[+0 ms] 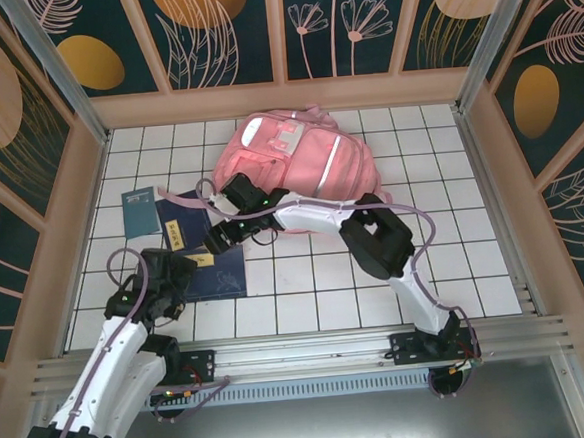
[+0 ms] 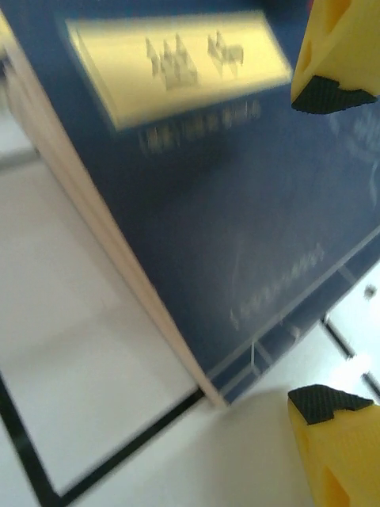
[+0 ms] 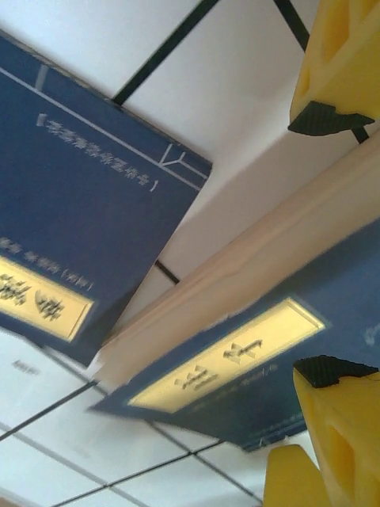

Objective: Pack the student bag

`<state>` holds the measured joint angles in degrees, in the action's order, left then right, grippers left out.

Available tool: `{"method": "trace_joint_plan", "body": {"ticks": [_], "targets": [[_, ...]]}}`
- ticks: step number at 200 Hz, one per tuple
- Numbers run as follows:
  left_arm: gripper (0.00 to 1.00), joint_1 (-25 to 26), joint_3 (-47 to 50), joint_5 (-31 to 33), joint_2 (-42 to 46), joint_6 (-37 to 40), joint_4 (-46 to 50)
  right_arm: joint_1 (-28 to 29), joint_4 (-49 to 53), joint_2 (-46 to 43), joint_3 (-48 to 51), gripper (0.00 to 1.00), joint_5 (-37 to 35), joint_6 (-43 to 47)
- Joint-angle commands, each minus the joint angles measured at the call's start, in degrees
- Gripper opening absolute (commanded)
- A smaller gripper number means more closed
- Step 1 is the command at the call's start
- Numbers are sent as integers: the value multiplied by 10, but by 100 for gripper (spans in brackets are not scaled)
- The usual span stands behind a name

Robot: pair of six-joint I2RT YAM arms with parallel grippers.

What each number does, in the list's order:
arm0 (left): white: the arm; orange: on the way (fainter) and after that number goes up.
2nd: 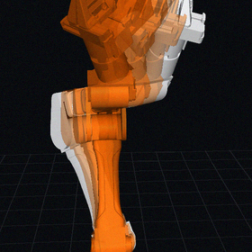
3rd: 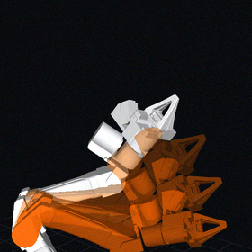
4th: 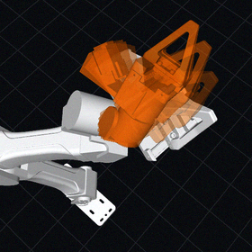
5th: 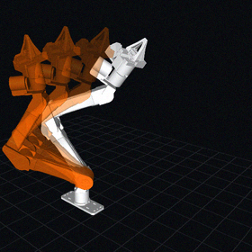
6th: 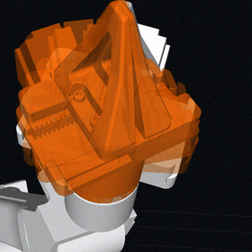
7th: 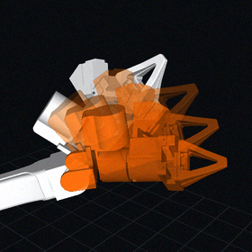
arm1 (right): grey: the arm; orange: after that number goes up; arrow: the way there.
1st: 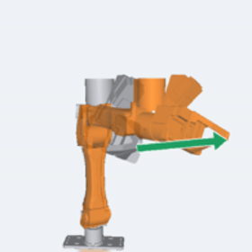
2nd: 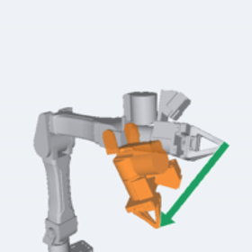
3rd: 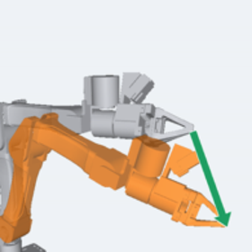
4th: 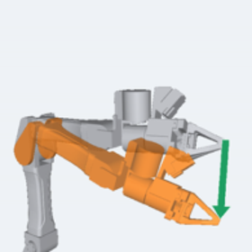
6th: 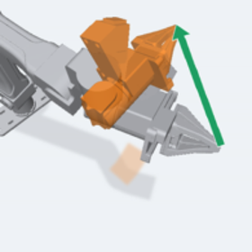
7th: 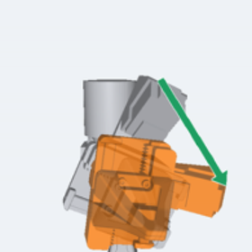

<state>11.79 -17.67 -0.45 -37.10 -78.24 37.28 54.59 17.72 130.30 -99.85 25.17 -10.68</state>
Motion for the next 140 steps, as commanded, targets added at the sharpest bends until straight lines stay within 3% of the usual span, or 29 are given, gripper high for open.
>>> {"method": "trace_joint_plan", "body": {"ticks": [1,34,105,140], "targets": [[89,1,30,-30,8,-26,-61,2,45,19,-23,75,39,29],[89,1,44,-36,-17,-14,-108,2,38,19,9,73,83,30],[88,1,55,-63,-73,27,-207,-4,30,26,52,52,264,11],[87,1,50,-78,-75,42,-226,-7,-11,40,48,24,340,-40]]}}
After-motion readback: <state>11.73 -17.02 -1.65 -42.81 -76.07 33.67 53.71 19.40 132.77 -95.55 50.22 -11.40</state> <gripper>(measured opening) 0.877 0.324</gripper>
